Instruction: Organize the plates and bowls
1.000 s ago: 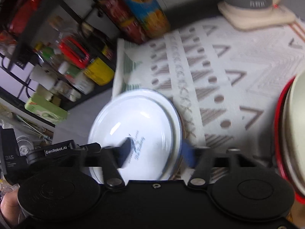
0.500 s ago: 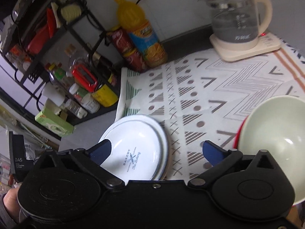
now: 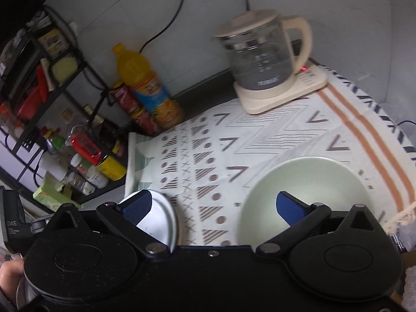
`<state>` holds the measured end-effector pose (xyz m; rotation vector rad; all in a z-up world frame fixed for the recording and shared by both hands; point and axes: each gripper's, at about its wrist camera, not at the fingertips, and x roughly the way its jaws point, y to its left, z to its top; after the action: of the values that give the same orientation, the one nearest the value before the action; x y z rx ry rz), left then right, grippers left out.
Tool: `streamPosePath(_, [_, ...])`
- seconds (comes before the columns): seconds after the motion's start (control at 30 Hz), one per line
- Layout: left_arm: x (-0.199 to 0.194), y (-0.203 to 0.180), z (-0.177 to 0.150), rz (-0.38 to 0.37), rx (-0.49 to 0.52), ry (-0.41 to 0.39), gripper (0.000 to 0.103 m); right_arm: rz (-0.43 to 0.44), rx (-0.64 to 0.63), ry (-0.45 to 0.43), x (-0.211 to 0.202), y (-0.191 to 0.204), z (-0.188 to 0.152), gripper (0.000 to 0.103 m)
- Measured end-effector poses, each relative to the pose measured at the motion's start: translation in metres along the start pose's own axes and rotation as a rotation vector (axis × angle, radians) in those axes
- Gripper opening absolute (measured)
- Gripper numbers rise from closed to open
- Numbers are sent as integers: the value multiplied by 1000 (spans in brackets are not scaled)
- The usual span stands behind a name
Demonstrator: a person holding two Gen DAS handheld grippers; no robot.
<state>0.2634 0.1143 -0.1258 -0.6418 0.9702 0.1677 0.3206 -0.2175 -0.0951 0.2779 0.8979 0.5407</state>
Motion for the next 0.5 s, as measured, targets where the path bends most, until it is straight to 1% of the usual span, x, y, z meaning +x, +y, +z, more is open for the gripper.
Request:
streamPosePath(0.07, [6, -15, 0, -9, 16, 7, 103, -21, 9, -20, -6, -9, 2, 103])
streamPosePath(0.23, [24, -49, 0, -49, 67, 44, 103, -45, 37, -13, -11, -35, 9, 103])
streamPosePath(0.37, [37, -78, -1, -57, 121, 69, 103, -73, 38, -7, -15, -53, 14, 103])
streamPosePath(0.5, [49, -102, -4, -67, 145, 87, 103, -85, 50, 12, -17, -70, 17, 103])
